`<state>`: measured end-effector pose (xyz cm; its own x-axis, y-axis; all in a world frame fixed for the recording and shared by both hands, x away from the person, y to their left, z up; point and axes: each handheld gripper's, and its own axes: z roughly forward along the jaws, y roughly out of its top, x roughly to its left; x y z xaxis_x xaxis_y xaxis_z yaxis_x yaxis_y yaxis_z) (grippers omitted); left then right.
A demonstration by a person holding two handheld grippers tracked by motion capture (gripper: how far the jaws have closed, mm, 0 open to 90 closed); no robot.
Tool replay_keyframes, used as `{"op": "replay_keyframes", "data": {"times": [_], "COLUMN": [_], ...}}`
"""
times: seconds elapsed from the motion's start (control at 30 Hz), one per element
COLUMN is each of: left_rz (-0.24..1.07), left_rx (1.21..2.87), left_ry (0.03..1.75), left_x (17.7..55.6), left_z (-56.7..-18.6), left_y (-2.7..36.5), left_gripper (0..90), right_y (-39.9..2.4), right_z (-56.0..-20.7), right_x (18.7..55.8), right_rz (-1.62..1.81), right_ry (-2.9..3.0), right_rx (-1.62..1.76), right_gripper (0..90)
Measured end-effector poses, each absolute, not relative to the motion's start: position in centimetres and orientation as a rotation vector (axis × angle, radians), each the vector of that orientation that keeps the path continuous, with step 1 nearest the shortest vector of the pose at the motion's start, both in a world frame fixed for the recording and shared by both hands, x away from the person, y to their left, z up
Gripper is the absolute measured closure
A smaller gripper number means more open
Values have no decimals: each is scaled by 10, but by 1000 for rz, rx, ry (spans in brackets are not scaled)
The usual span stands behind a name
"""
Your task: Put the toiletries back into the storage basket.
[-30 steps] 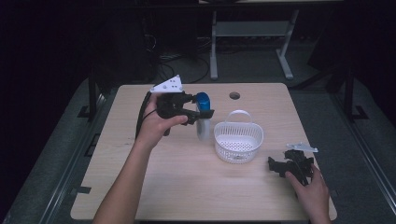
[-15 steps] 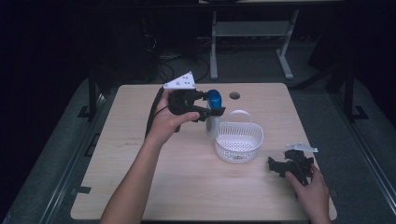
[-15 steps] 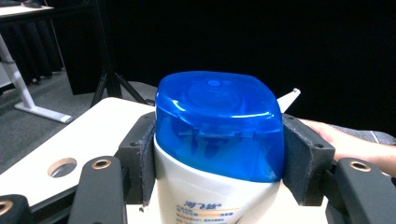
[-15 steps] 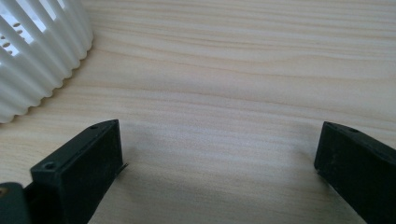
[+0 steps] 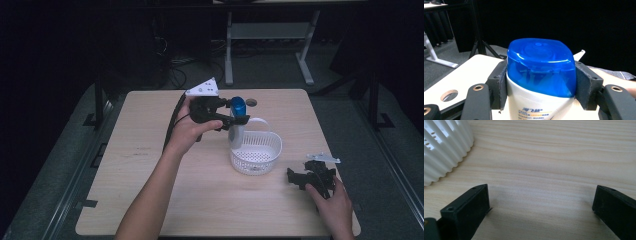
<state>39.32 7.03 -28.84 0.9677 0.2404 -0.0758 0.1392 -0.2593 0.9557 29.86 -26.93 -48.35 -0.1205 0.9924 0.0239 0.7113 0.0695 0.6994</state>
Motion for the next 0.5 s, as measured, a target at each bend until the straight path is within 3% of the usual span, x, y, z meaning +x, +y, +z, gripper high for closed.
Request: {"op": "replay_keyframes", "data": {"times": [0.5], "left_rz": [88], "left_rx": [1860], "left_ry": [271], "left_x": [397], "left_z": [-306], "left_y": [56], "left_gripper": [373], "right_y": [-269], "right_z": [-483], "right_x": [299], "right_rz": [793], "right_ry": [1886], "right_rx": [1687], "right_gripper": [5]}}
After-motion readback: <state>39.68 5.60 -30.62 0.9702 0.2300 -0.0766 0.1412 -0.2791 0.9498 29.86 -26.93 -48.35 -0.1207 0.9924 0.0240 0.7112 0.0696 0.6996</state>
